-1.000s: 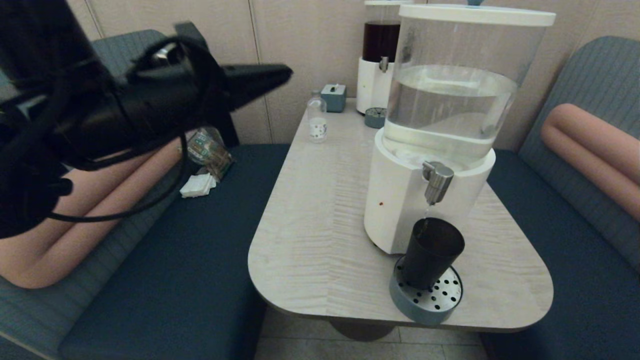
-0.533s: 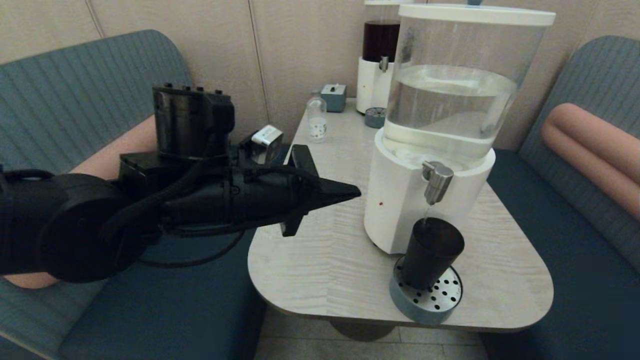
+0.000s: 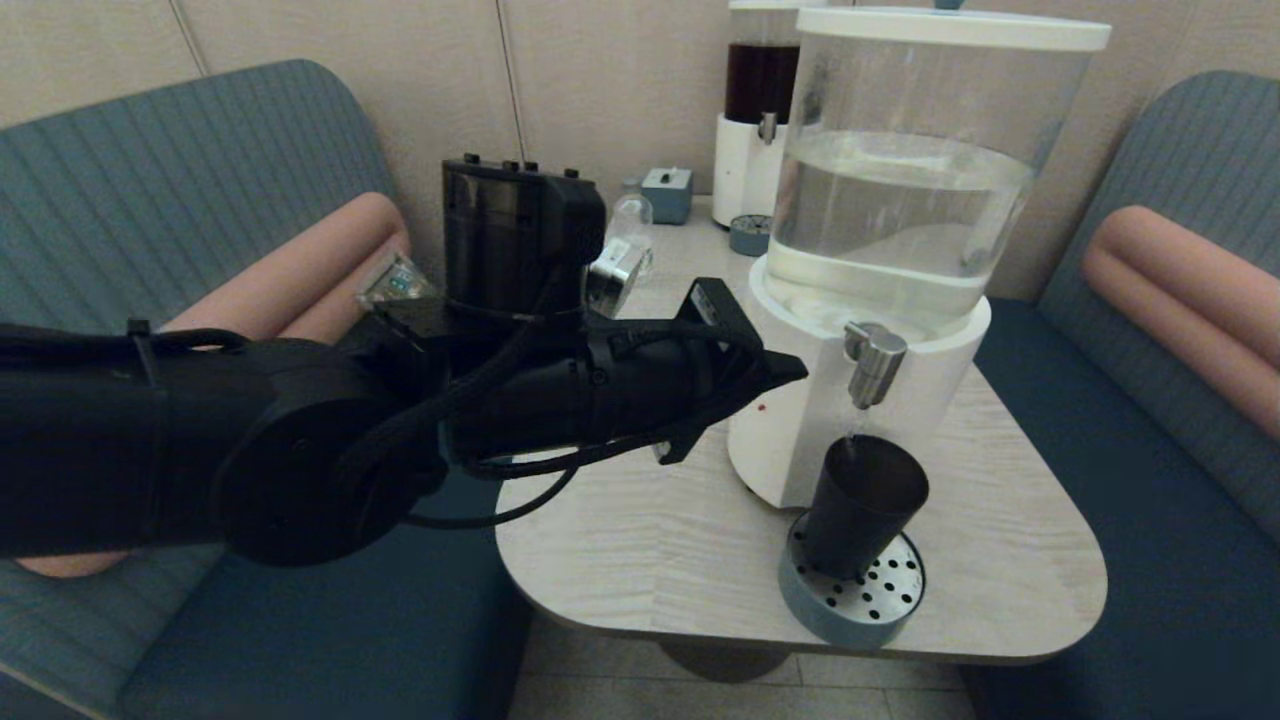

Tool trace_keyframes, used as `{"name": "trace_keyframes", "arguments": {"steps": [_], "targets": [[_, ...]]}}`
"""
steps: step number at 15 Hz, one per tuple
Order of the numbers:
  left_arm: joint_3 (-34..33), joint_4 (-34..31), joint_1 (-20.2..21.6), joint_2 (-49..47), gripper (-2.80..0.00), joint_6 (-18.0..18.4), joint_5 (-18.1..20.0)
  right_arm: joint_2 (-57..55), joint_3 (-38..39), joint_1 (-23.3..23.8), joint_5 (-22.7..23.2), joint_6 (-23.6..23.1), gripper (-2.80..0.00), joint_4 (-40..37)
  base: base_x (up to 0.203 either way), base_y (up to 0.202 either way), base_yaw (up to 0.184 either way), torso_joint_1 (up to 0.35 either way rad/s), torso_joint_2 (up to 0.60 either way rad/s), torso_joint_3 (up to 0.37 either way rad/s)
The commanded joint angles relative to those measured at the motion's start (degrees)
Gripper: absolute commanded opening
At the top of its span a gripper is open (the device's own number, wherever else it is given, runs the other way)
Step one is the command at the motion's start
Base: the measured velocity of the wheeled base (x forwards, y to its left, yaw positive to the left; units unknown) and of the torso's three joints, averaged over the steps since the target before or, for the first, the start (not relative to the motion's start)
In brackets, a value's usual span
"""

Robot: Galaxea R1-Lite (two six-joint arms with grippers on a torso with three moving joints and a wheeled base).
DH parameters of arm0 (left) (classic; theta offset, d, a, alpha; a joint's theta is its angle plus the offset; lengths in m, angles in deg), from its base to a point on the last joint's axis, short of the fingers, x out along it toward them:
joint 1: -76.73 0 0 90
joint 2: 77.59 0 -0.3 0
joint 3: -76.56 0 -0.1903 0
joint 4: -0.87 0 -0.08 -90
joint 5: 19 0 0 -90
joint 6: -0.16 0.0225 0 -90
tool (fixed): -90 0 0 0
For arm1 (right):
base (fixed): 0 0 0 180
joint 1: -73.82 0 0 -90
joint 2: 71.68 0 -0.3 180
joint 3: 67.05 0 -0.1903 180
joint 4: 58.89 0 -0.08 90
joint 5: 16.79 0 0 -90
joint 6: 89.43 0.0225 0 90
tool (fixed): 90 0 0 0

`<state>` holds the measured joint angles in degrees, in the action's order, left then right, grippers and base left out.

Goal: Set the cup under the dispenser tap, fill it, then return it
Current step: Turn off the faucet

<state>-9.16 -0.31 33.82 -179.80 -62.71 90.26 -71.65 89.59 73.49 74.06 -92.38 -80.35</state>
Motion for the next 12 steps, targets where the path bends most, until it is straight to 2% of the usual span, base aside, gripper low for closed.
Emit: {"name": "trace_keyframes", "arguments": {"steps": [1, 4, 12], "targets": [[0.68, 0.52, -1.09, -0.80, -2.80, -1.35, -0.01, 0.05, 0.87, -0.02, 0.03, -0.04, -2.80, 0.03, 0.000, 0.000, 0.000, 0.000, 0.00, 0.000], [0.90, 4.53, -1.31, -1.85, -2.80, -4.57, -0.23, -0.03, 0.88, -0.02, 0.03, -0.04, -2.80, 0.03, 0.000, 0.000, 0.000, 0.000, 0.00, 0.000], [3.27, 8.57, -1.21, -5.63, -2.80, -4.89, -0.80, -0.03, 0.79, -0.02, 0.03, -0.04, -2.80, 0.03, 0.000, 0.000, 0.000, 0.000, 0.00, 0.000]]}}
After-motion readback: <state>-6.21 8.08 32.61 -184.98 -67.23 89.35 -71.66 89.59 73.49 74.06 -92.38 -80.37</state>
